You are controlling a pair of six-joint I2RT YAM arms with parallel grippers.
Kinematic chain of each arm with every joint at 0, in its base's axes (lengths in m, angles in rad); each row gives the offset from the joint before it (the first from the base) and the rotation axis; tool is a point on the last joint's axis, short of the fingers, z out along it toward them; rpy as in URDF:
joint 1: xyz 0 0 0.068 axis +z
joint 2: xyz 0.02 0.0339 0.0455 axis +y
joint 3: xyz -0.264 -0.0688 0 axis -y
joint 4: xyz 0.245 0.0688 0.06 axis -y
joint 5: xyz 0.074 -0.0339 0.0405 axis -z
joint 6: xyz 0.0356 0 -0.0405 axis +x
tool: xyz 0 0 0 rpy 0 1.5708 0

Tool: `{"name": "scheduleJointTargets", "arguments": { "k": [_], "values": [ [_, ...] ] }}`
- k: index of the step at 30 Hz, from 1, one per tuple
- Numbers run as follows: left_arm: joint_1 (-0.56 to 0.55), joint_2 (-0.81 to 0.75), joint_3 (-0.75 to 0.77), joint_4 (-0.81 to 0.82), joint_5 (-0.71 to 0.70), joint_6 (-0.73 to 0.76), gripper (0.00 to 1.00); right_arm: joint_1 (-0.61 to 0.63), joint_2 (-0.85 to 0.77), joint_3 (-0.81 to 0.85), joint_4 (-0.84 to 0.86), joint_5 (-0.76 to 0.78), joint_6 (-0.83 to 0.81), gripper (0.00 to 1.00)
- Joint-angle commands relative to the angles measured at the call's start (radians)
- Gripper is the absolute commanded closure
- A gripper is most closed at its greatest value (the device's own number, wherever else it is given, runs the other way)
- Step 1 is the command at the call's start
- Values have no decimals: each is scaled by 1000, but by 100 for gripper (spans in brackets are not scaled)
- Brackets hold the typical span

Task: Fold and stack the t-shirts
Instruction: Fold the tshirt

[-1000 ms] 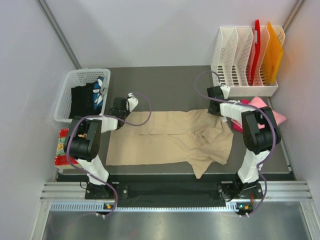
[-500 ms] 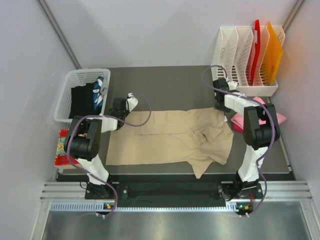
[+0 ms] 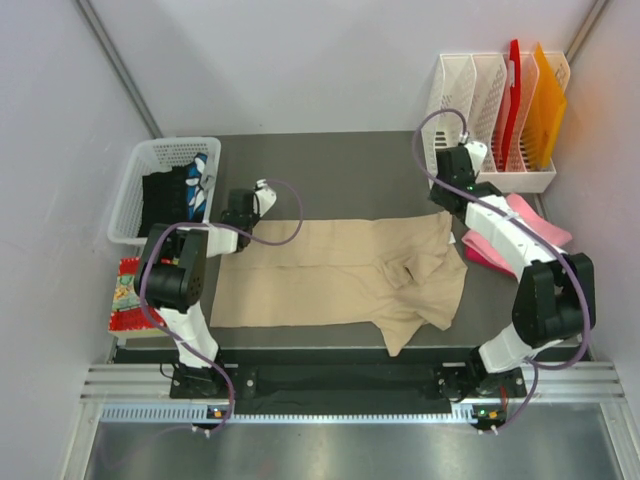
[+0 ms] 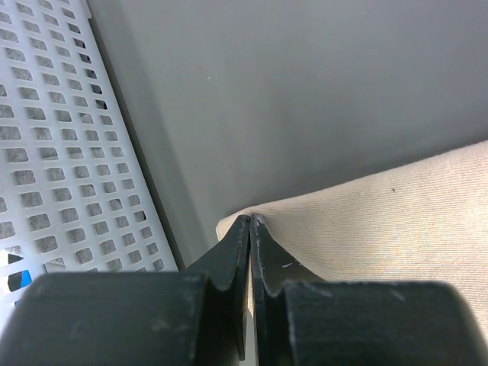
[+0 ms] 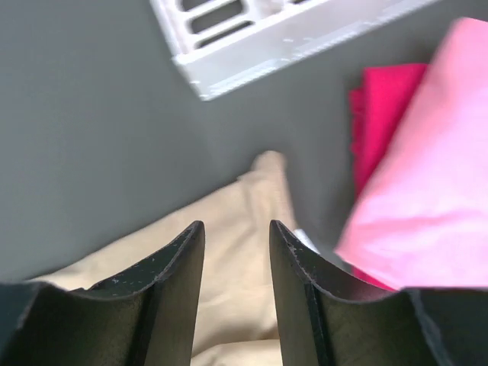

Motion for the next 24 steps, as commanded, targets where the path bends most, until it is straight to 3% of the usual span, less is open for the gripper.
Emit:
{"name": "scheduleJointTargets", "arguments": {
  "k": [1, 4, 10, 24],
  "values": [
    [13, 28, 6, -14, -18, -10, 95, 53, 37, 6, 46, -59, -2, 60],
    [13, 17, -14, -1, -30, 4, 95, 59, 68, 15, 39, -11, 0, 59],
    [13, 11, -12, 6, -36, 9, 95, 72, 129, 6, 72, -144, -3, 60],
    [16, 35, -58, 78, -59, 58, 95, 76, 263, 43, 7, -173, -17, 64]
  ]
}}
